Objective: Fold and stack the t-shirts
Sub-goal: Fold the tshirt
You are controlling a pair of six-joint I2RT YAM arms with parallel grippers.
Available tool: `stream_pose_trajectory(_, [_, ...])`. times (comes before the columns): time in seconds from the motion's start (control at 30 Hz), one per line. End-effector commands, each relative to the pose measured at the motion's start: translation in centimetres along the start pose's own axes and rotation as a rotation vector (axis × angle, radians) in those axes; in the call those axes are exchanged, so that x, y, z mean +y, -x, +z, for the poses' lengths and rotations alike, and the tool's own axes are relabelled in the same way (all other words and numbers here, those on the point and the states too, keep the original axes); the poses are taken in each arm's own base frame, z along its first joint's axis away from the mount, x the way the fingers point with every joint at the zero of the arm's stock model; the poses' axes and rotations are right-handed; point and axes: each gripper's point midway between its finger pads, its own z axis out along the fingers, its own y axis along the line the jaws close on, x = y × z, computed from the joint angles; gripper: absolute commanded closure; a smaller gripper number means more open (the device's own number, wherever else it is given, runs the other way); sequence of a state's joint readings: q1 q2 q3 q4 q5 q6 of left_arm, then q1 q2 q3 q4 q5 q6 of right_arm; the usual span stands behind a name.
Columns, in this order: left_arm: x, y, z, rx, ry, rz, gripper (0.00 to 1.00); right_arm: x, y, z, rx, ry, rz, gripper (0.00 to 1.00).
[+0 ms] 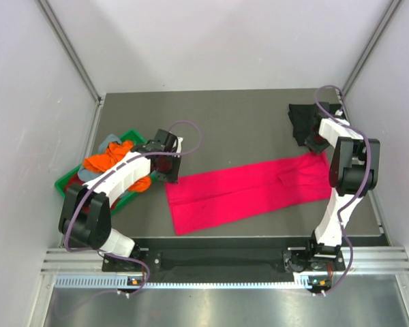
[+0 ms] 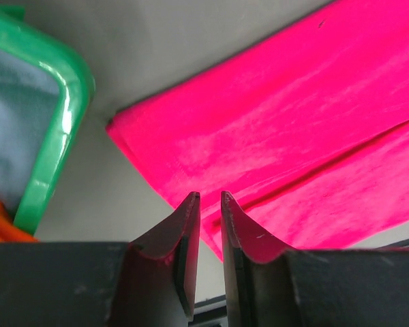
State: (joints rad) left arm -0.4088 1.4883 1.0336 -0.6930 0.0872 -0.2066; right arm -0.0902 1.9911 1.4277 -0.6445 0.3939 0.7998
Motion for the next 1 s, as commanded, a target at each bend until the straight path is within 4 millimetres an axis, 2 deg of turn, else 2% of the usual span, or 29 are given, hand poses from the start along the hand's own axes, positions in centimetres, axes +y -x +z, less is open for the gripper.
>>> stream_pose_trajectory(0.0, [0.2,0.9,-1.4,-0.033,0.062,0.004,0.76,-0.1,1.1,0.6,-0.023,-0.003,-0.006,0.72])
stream_pose_trajectory(0.03, [0.1,1.0,-1.7,-0.041,0.061,-0.001,0.76,0.3,1.1,0.7,-0.027,0.016,-0.004,0.76])
stream_pose_trajectory(0.13, [0.5,1.2,-1.8,-0.055,0.11,-0.005,0.76,1.1,0.2,0.7,-0.009,0.067,-0.029,0.99])
stream_pose_trajectory(0.23, [0.2,1.1,-1.5,-0.035,0.107,-0.01,0.77,1.1,-0.2,0.6,-0.01,0.073,-0.05,1.0])
stream_pose_trajectory(0.3, [0.0,1.2,-1.5,-0.036,0.106,-0.012,0.78,1.7,0.4,0.0,-0.036,0.118,-0.051,1.0])
stream_pose_trajectory(0.33, [0.0,1.3,-1.5,-0.04,0.109,-0.012,0.78,2.0,-0.4,-0.2,-0.022,0.149,-0.061,1.0])
stream_pose_trajectory(0.5, [1.4,1.6,-1.1,-0.045,0.188,-0.01,0.76,4.3,-0.5,-2.3,-0.074,0.235,-0.125,1.0])
stream_pose_trajectory(0.57, [0.7,1.3,-0.9,-0.011,0.148,0.002,0.77,4.9,-0.9,-2.5,-0.068,0.25,-0.136,1.0])
stream_pose_trajectory(0.63, [0.1,2.0,-1.3,-0.029,0.124,-0.006,0.77,5.3,-1.2,-2.8,-0.069,0.263,-0.141,1.0])
stream_pose_trajectory(0.67, [0.0,2.4,-1.7,-0.047,0.119,-0.01,0.76,6.4,-2.2,-3.6,-0.074,0.288,-0.166,1.0])
stream_pose_trajectory(0.73, [-0.1,2.6,-2.2,-0.06,0.119,-0.014,0.76,7.0,-2.6,-4.1,-0.081,0.303,-0.178,1.0])
stream_pose_trajectory(0.9, [0.0,2.1,-2.7,-0.052,0.123,-0.023,0.76,10.2,-5.0,-5.9,-0.083,0.375,-0.226,1.0])
stream_pose_trajectory(0.97, [0.1,1.7,-2.5,-0.045,0.124,-0.03,0.76,11.2,-6.1,-6.0,-0.071,0.387,-0.252,1.0])
